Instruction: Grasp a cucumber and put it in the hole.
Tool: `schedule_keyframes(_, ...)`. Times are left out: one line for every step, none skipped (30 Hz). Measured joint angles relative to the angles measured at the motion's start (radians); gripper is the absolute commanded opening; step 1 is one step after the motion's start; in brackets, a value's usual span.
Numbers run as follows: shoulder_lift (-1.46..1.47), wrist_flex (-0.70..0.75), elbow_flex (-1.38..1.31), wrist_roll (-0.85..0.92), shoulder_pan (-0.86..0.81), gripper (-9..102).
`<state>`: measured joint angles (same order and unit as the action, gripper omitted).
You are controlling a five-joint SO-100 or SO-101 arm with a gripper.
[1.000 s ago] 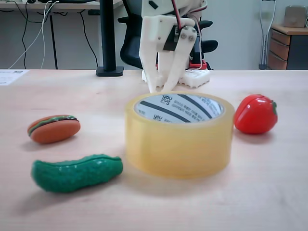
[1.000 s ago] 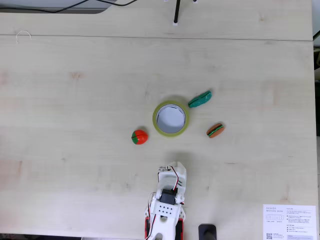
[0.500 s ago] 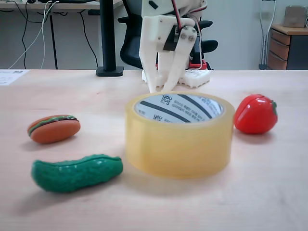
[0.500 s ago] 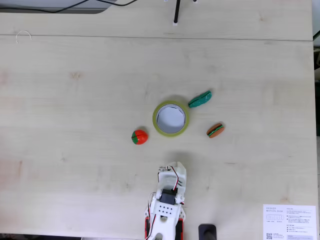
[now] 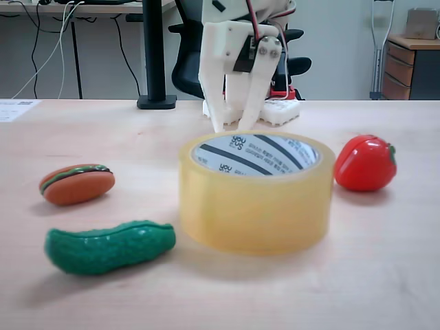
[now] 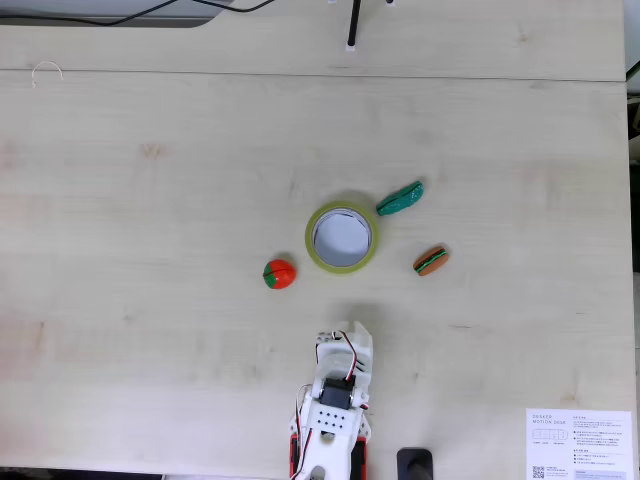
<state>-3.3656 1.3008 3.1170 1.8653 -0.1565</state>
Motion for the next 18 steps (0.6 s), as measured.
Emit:
schedule_keyframes(0.000, 0.000, 0.000, 0.000, 0.000, 4)
schedule_keyframes(0.000, 0.000, 0.000, 0.000, 0.000, 5)
schedule_keyframes(0.000, -0.006, 0.000, 0.000, 0.000, 5)
schedule_keyframes(0.000, -0.017, 0.000, 0.000, 0.000, 5)
schedule_keyframes(0.000, -0.028, 0.000, 0.000, 0.000, 5)
schedule_keyframes(0.000, -0.041, 0.000, 0.000, 0.000, 6)
schedule_keyframes(0.000, -0.052, 0.000, 0.000, 0.000, 6)
schedule_keyframes(0.000, -0.066, 0.000, 0.000, 0.000, 6)
schedule_keyframes(0.000, -0.078, 0.000, 0.000, 0.000, 6)
schedule_keyframes(0.000, -0.087, 0.000, 0.000, 0.000, 6)
schedule_keyframes(0.000, -0.097, 0.000, 0.000, 0.000, 6)
schedule_keyframes(0.000, -0.103, 0.000, -0.003, 0.000, 6)
schedule_keyframes(0.000, -0.106, 0.000, -0.012, 0.000, 6)
schedule_keyframes(0.000, -0.107, 0.000, -0.018, 0.000, 6)
schedule_keyframes(0.000, -0.109, 0.000, -0.025, 0.000, 6)
schedule_keyframes(0.000, -0.109, 0.000, -0.029, 0.000, 6)
schedule_keyframes(0.000, -0.109, 0.000, -0.034, 0.000, 6)
schedule_keyframes(0.000, -0.109, 0.000, -0.037, 0.000, 6)
